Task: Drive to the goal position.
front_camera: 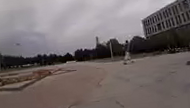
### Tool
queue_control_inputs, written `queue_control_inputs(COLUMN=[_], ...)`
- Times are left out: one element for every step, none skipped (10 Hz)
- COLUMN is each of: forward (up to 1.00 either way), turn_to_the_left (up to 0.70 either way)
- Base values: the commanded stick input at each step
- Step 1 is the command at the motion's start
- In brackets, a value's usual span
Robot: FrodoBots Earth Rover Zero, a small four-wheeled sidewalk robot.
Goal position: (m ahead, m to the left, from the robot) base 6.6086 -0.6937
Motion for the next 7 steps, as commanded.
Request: queue_control_inputs(forward=[0.7,0.7,0.7,0.7,0.7,0.7,0.7], turn_to_the_left=[0.0,0.0,0.0,0.0,0.0,0.0,0.0])
